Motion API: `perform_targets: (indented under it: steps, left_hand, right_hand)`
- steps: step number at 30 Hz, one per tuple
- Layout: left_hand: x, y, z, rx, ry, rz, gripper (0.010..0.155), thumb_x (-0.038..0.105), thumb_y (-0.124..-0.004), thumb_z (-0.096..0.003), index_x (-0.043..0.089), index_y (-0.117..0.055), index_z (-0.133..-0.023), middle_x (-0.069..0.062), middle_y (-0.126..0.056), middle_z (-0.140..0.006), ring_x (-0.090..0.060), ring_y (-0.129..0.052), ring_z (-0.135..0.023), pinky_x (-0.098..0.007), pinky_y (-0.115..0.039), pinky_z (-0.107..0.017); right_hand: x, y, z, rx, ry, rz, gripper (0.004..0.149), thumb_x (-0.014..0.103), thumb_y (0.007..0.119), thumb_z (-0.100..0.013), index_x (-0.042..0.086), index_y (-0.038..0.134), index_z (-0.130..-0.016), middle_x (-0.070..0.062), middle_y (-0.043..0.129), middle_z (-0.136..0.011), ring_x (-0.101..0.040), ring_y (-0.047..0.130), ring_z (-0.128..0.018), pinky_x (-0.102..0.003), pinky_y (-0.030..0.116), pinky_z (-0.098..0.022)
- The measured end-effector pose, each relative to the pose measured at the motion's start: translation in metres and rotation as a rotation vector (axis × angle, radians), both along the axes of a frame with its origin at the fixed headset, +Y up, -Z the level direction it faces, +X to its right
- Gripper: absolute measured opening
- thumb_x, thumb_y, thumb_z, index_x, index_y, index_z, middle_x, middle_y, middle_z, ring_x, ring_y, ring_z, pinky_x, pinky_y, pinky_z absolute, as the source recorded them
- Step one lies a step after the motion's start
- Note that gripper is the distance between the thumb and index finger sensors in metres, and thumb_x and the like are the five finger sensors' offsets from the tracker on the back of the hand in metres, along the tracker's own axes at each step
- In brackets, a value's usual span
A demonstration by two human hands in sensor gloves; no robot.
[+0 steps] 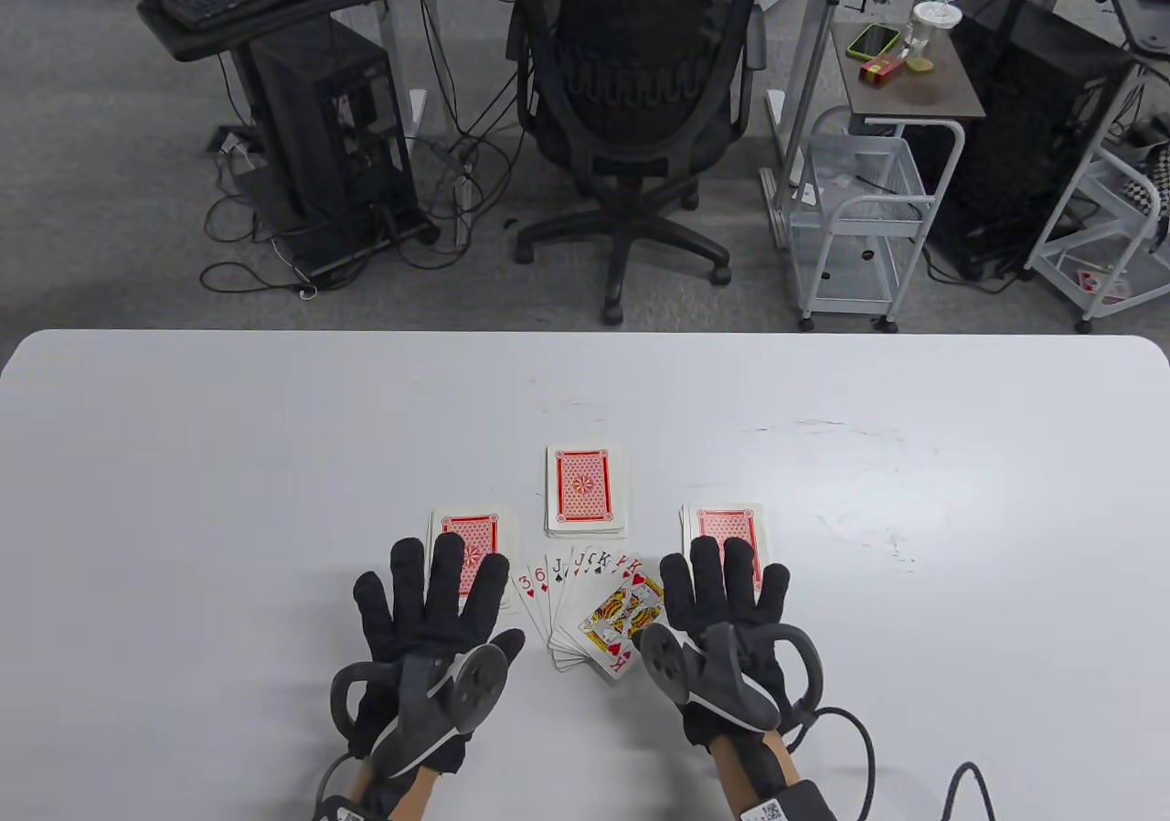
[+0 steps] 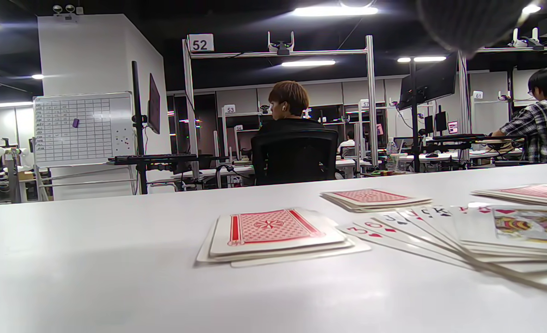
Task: Four-player card dealing with fan arrangement
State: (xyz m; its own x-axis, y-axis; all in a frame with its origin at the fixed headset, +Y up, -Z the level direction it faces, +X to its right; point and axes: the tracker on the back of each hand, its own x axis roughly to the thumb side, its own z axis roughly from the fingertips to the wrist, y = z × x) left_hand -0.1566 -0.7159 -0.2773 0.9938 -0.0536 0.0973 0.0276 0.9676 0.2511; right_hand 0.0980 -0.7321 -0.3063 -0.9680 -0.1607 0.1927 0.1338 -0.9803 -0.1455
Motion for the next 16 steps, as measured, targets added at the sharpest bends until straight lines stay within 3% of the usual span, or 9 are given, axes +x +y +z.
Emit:
perform_targets:
  steps: [16]
  left_hand:
    - [-0.0001,-0.0005,-0.0003,-0.002,-0.003,0.015,0.076,0.066,-0.067,-0.0492,0.043,-0.032,-0.112,0.000,-0.017,-0.123,-0.046,-0.013,-0.110,-0.070,-0.017,-0.067]
  right_hand:
    - [-0.0029,-0.0004,0.0012,0.008,0.005,0.006,0.083,0.060,0.069,-0.053,0.014,0.039,-0.115,-0.023,0.024,-0.114,-0.061,0.024,-0.103,-0.077,0.022,-0.059]
